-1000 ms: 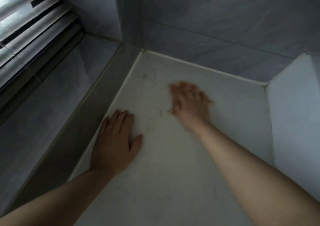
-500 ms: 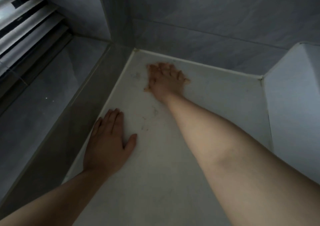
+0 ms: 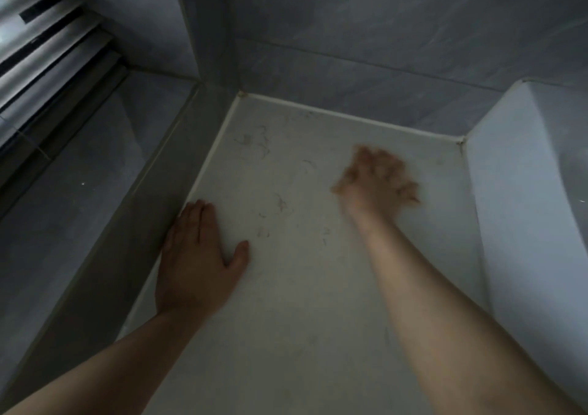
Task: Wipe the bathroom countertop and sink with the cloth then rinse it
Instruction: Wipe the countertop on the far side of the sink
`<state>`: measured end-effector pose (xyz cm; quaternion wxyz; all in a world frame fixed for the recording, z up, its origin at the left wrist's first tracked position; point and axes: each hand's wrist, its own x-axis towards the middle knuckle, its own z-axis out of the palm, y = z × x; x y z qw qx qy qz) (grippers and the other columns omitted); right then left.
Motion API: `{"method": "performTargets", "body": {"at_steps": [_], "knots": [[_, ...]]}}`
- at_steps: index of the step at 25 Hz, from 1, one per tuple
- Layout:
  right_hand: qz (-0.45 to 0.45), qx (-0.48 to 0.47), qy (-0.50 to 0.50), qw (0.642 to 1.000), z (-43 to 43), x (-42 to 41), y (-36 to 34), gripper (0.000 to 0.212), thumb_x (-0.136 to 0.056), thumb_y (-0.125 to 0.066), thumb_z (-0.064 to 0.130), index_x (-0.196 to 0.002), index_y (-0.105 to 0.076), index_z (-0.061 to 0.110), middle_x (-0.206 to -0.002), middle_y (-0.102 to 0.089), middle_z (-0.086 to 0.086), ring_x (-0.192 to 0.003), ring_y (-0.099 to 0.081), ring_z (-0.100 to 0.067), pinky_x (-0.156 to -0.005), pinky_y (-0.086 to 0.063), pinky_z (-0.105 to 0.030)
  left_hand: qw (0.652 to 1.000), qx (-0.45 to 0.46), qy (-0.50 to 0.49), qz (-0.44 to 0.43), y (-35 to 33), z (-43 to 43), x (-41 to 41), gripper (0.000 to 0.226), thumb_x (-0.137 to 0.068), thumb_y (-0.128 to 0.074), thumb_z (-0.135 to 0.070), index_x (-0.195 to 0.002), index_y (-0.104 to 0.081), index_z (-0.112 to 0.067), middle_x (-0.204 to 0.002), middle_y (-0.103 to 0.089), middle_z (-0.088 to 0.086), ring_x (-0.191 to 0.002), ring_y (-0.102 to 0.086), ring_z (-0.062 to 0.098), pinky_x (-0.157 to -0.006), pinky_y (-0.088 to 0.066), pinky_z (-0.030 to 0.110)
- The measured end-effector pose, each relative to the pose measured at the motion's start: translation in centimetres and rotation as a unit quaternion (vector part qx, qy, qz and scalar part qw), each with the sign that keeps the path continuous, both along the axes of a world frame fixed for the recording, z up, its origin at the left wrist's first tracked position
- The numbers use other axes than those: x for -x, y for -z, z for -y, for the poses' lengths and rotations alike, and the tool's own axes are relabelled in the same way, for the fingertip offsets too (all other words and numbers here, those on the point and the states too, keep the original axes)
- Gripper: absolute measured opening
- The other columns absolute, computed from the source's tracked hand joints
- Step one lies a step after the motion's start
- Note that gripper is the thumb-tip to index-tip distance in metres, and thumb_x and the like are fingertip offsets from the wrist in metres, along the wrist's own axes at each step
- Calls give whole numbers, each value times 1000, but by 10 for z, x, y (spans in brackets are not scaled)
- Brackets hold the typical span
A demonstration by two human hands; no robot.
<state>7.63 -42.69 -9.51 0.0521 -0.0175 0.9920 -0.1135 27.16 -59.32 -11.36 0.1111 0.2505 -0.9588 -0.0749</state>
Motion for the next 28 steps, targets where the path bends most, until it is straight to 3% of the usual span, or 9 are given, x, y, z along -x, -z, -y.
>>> {"method": "performTargets", "body": {"at_steps": [5, 8, 10, 13, 16, 19, 23, 26, 28], "knots": [[14, 26, -319, 947, 122, -63, -5, 51, -99, -30, 35, -148, -19, 33, -159, -9, 4, -146, 3, -25, -109, 8, -61, 997, -33, 18, -72, 2, 10, 2, 59, -77, -29, -22, -112, -59, 14, -116, -59, 32, -109, -57, 45, -95, -41, 44], [15, 19, -399, 916, 102, -70, -8, 49, -99, -31, 42, -147, -21, 40, -159, -10, 10, -146, 0, -21, -112, 7, -56, 997, -23, 21, -65, -1, 8, 4, 59, -78, -30, -24, -112, -59, 14, -116, -59, 32, -108, -57, 45, -94, -43, 49], [-1, 8, -323, 947, 56, -58, 0, 51, -97, -34, 41, -146, -22, 40, -159, -12, 7, -146, -2, -24, -112, 2, -58, 998, -27, 9, -50, 0, 6, 4, 63, -79, -31, -32, -116, -58, 12, -121, -57, 30, -113, -54, 43, -96, -40, 49], [-21, -9, -85, 996, -43, -41, 3, 50, -99, -30, 37, -147, -21, 36, -159, -13, 2, -146, -4, -27, -112, -2, -62, 999, -27, 5, -46, -3, 4, 4, 69, -79, -31, -40, -119, -56, 10, -124, -55, 29, -117, -51, 42, -98, -38, 50], [-13, -27, 68, 997, -109, -47, -2, 52, -99, -27, 37, -149, -19, 27, -159, -11, -5, -146, -4, -28, -117, -3, -50, 999, -23, 9, -46, -2, 4, 4, 69, -80, -31, -40, -119, -55, 11, -124, -55, 30, -117, -51, 43, -98, -38, 50], [-6, -5, 137, 991, -80, -56, -3, 55, -99, -30, 35, -150, -18, 20, -159, -10, -8, -146, -1, -30, -116, -4, -47, 999, -14, 6, -30, -2, 3, 3, 68, -80, -31, -38, -118, -55, 12, -124, -54, 31, -116, -52, 43, -98, -38, 50], [-10, 41, -135, 990, 40, -88, 1, 53, -99, -32, 33, -150, -20, 25, -159, -11, 0, -146, -1, -26, -116, -2, -45, 999, -17, 38, -11, -4, 5, 1, 61, -84, -32, -33, -116, -56, 12, -122, -56, 31, -112, -55, 43, -97, -41, 50], [23, 52, -332, 942, 77, -132, -9, 50, -100, -30, 34, -149, -21, 32, -159, -11, 5, -146, 0, -22, -115, 2, -40, 997, 5, 73, -16, -4, 6, -25, 52, -86, -32, -25, -115, -58, 10, -121, -58, 28, -111, -57, 40, -98, -40, 43], [11, 18, -402, 915, 49, -134, -4, 50, -97, -22, 41, -147, -22, 37, -158, -13, 9, -146, -3, -19, -115, -1, -41, 996, 17, 89, -9, -3, 5, -48, 51, -88, -32, -25, -118, -57, 8, -124, -56, 26, -115, -56, 37, -102, -30, 40]]}}
